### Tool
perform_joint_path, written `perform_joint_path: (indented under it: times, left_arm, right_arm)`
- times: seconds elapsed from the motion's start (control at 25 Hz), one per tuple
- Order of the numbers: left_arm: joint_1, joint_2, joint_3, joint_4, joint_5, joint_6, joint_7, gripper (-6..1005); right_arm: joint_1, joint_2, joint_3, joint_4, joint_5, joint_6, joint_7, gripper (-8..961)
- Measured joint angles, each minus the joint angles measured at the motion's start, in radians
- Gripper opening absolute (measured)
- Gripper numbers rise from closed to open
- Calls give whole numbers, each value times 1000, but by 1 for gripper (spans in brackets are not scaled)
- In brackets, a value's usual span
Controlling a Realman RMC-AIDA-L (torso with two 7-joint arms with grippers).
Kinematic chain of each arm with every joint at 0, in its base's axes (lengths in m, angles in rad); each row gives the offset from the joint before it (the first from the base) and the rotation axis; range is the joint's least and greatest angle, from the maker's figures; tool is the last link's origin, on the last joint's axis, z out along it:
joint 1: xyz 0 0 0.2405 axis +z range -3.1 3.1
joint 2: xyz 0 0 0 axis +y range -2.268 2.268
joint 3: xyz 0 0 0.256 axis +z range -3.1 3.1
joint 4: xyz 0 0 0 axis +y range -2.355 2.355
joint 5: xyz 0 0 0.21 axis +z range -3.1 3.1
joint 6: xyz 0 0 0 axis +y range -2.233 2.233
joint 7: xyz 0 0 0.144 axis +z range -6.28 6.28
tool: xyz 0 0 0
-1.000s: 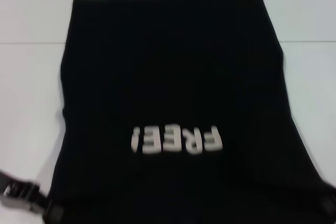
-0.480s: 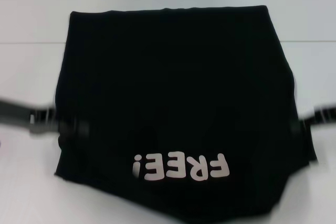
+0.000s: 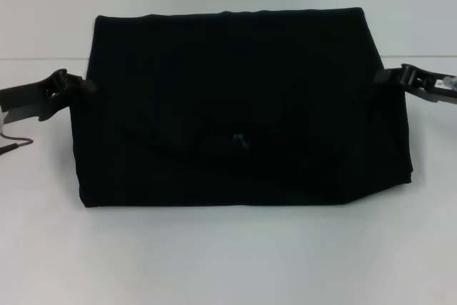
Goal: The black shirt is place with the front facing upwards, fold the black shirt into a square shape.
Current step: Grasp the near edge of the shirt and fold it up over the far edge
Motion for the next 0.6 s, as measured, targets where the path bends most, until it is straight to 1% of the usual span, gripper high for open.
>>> perform_joint_path:
  times: [0.04, 0.12, 0.16, 0.24, 0.48, 0.6]
  left_arm:
    - [0, -17, -1, 0, -13, -51, 21, 61]
    - [0, -43, -3, -1, -47, -136, 56, 62]
    - [0, -55, -2, -3, -77, -173, 83, 62]
    - [-4, -69, 2, -4, -119, -217, 125, 63]
    - [-6, -76, 1, -5, -215, -250, 176, 66]
    - [-3, -86, 2, -6, -243, -271, 199, 67]
  right_arm:
    - [0, 19, 0, 0, 20, 37, -36, 23]
    - [-1, 44, 2, 1, 58, 91, -96, 23]
    - [-2, 52, 3, 1, 79, 119, -124, 23]
    - [-3, 63, 2, 1, 117, 151, -164, 23]
    - [-21, 72, 0, 2, 214, 156, -241, 24]
    - [-23, 74, -6, 9, 227, 169, -250, 24]
